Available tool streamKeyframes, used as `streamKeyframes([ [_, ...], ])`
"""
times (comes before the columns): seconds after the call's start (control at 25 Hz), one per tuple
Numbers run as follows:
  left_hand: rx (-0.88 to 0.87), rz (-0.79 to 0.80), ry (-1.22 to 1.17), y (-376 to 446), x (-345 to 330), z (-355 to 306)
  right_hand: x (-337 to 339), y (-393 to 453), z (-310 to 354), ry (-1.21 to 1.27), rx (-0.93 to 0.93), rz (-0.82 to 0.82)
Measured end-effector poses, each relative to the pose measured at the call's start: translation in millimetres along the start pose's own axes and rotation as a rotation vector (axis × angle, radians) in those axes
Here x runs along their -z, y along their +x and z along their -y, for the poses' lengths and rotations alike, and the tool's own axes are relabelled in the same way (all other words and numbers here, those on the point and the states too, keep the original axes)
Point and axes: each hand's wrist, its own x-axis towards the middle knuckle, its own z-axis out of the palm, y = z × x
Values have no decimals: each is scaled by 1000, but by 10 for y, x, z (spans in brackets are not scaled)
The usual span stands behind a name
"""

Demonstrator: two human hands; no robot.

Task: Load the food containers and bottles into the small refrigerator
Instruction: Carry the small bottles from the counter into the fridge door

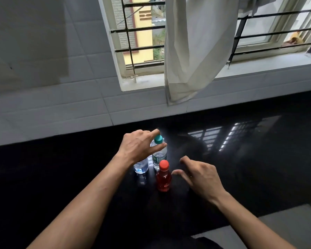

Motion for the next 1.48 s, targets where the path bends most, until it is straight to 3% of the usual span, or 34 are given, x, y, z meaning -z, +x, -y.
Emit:
streamKeyframes([
  [0.12, 41, 2, 6, -12, 0, -15, 261, 185, 230, 83, 99, 40],
  [0.32, 106, 14, -18, -9, 43, -71, 262, 516, 580, -7, 153, 233],
  [0.52, 154, 28, -53, 5, 56, -40, 118, 485, 685, -67, 161, 228],
  [0.92, 123, -76, -24, -214, 76, -216, 273, -24, 868, 17, -133, 182],
  [1.2, -120, 15, -115, -249, 151, -383, 591, -585, 965, 10, -401, 138],
  [1.48, -321, 123, -321, -600, 575, -1428, 1178, -1615, 534, -52, -631, 22],
])
